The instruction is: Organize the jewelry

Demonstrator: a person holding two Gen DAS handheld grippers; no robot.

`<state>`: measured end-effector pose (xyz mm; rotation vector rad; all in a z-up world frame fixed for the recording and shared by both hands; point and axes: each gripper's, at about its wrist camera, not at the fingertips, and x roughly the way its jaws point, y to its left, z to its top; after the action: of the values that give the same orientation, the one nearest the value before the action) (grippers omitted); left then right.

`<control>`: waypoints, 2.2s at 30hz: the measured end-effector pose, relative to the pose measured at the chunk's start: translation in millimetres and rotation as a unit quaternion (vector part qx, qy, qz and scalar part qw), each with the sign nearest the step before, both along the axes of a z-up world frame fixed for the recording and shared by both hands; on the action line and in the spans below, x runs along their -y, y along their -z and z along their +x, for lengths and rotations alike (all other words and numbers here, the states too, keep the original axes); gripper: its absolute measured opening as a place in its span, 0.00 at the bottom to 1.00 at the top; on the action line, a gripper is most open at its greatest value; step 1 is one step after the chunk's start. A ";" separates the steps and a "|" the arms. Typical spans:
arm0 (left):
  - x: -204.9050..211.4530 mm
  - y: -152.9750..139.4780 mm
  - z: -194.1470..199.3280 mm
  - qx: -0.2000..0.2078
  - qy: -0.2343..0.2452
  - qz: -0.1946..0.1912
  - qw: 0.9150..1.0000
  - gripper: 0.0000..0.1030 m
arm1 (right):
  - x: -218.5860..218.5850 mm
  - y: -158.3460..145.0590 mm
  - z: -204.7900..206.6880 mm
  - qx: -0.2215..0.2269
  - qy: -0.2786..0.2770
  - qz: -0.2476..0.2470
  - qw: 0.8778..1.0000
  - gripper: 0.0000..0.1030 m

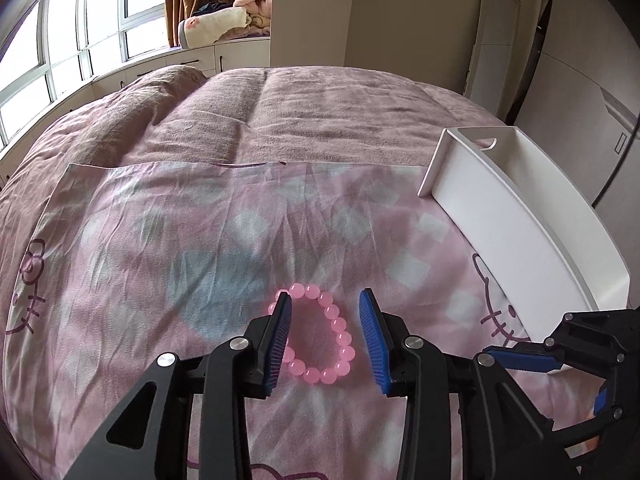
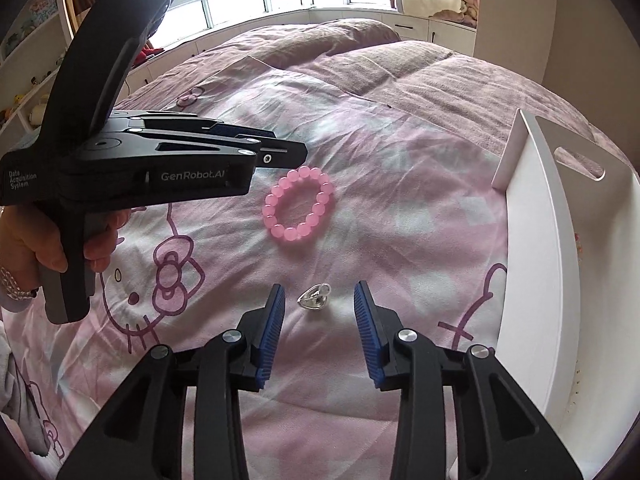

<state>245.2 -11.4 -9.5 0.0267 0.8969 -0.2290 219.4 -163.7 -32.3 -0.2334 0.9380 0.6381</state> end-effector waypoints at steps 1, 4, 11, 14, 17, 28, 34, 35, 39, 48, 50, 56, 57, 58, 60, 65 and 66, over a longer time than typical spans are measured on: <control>-0.4 4.5 0.6 -0.002 0.000 0.001 1.000 0.46 | -1.9 4.0 1.5 -0.002 -0.001 -0.002 1.000 0.36; -2.5 19.3 4.0 -0.014 -0.002 0.002 1.000 0.49 | -8.0 17.5 6.0 -0.012 -0.003 -0.010 1.000 0.35; -11.5 51.7 11.6 -0.040 -0.004 0.002 0.999 0.49 | -16.1 48.1 20.0 -0.039 0.000 -0.015 0.999 0.36; -14.2 58.6 10.6 -0.036 0.004 -0.001 0.999 0.47 | -19.0 57.9 24.4 -0.046 -0.001 -0.013 0.999 0.38; -17.1 61.5 11.0 -0.031 0.008 0.010 0.999 0.37 | -22.1 61.4 26.6 -0.044 -0.004 -0.010 0.999 0.39; -25.7 57.6 10.8 -0.035 -0.001 -0.011 0.999 0.17 | -26.2 56.2 25.3 -0.058 -0.019 0.010 0.998 0.24; -23.6 41.9 4.6 -0.027 -0.001 -0.006 1.000 0.17 | -27.1 41.0 15.0 -0.049 -0.027 0.015 0.998 0.24; -23.4 37.9 3.7 -0.025 -0.002 -0.007 1.000 0.17 | -26.0 36.1 13.2 -0.046 -0.028 0.017 0.998 0.24; -20.9 17.2 -0.4 -0.015 -0.005 -0.013 1.000 0.17 | -17.5 13.3 7.9 -0.027 -0.023 0.025 0.999 0.24; 10.4 -36.4 -12.3 0.021 0.010 -0.012 1.000 0.17 | 13.3 -41.3 -14.2 0.017 -0.008 0.042 0.999 0.24; 19.4 -47.3 -14.7 0.029 0.014 -0.014 0.999 0.17 | 23.4 -54.6 -20.4 0.030 -0.005 0.044 0.999 0.24; 51.6 -78.1 -15.2 0.050 0.028 -0.030 0.998 0.17 | 65.5 -95.3 -35.9 0.074 0.017 0.053 0.996 0.24; 58.5 -84.3 -14.0 0.053 0.032 -0.033 0.998 0.17 | 73.6 -102.0 -37.4 0.080 0.023 0.057 0.995 0.24; 65.6 -90.4 -13.5 0.056 0.037 -0.037 0.997 0.17 | 81.6 -108.1 -39.2 0.086 0.028 0.060 0.994 0.24; 80.8 -103.1 -13.9 0.067 0.049 -0.040 0.996 0.17 | 95.9 -118.5 -40.8 0.096 0.039 0.067 0.992 0.24; 118.7 -130.2 -15.2 0.094 0.077 -0.053 0.991 0.17 | 135.1 -137.0 -43.6 0.114 0.072 0.086 0.987 0.24; 125.5 -133.8 -15.4 0.098 0.081 -0.059 0.990 0.17 | 142.8 -139.8 -44.0 0.116 0.079 0.091 0.986 0.24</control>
<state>229.8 -136.9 124.3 0.0115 0.6853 -0.4240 175.4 -306.5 107.5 -0.0677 0.6627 0.5328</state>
